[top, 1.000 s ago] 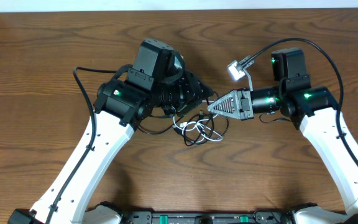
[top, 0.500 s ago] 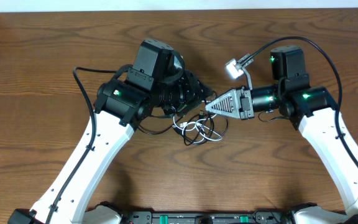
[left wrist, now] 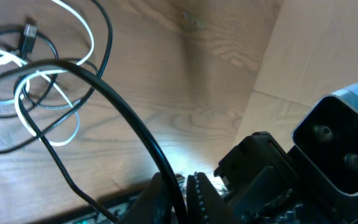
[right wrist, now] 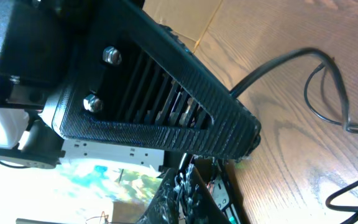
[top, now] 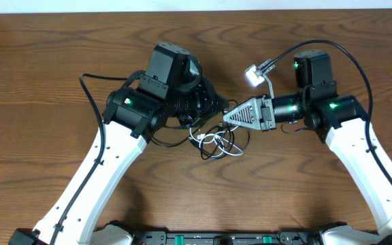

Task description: Untangle cables

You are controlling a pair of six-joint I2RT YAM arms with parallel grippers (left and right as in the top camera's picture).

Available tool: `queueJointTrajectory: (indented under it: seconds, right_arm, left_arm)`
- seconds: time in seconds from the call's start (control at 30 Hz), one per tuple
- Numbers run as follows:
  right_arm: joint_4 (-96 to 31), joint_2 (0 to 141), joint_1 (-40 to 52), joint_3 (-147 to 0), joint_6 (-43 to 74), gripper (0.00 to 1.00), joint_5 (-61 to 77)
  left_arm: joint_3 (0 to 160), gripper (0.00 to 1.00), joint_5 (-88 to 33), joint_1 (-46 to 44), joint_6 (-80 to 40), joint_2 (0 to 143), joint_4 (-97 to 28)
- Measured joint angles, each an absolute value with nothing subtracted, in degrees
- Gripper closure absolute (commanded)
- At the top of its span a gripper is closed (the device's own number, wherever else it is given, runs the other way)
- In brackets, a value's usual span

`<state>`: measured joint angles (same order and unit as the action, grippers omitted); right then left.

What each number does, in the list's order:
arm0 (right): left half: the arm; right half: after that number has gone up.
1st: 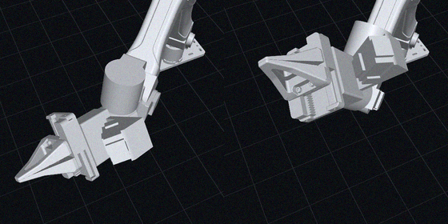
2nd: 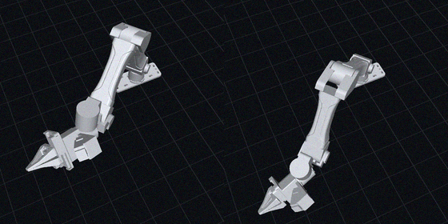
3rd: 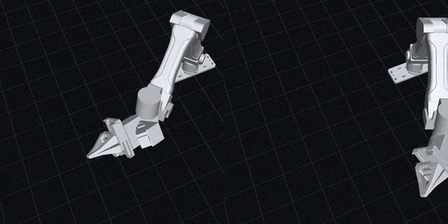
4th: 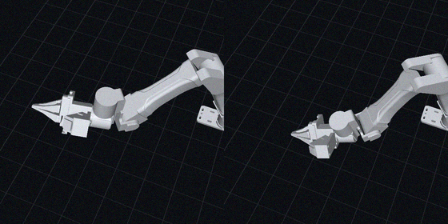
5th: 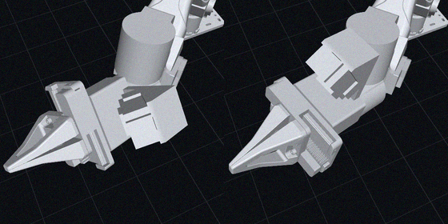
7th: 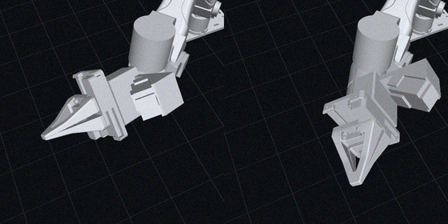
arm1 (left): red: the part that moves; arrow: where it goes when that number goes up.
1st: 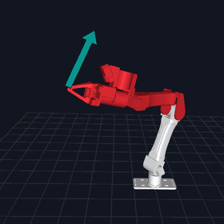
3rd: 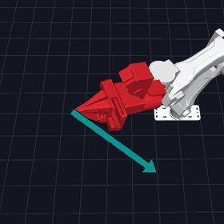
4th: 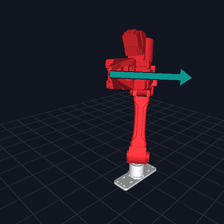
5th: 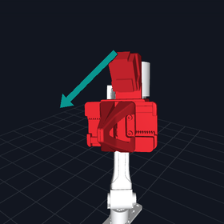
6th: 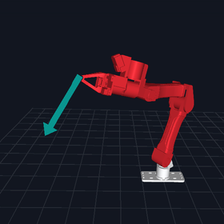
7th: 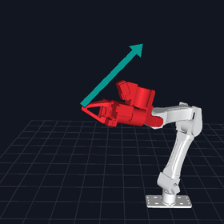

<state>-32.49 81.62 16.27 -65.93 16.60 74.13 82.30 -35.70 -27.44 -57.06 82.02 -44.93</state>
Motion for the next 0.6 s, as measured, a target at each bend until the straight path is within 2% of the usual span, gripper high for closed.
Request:
queueJointTrajectory:
  seconds: [0.13, 0.23, 0.37, 0.5, 0.6]
  right_arm:
    - [-32.6, 81.6, 16.4, -65.9, 16.8, 0.98, 73.5]
    - [-35.1, 81.6, 16.4, -66.0, 16.9, 0.91, 71.6]
    - [-41.5, 81.6, 16.4, -66.0, 17.2, 0.77, 63.7]
    - [-44.7, 81.6, 16.4, -66.0, 17.4, 0.52, 52.6]
    - [-45.2, 81.6, 16.5, -66.0, 18.7, 0.41, 45.2]
  left_arm:
    - [82.3, 0.93, -35.7, -27.4, -57.2, 82.0, -44.8]
    - [82.3, 0.93, -35.7, -27.4, -58.3, 82.0, -44.8]
    - [82.2, 0.92, -35.9, -26.9, -60.3, 82.0, -42.6]
    - [82.2, 0.92, -37.9, -25.4, -61.5, 81.4, -36.8]
    - [82.2, 0.92, -39.1, -25.2, -63.6, 79.6, -32.7]
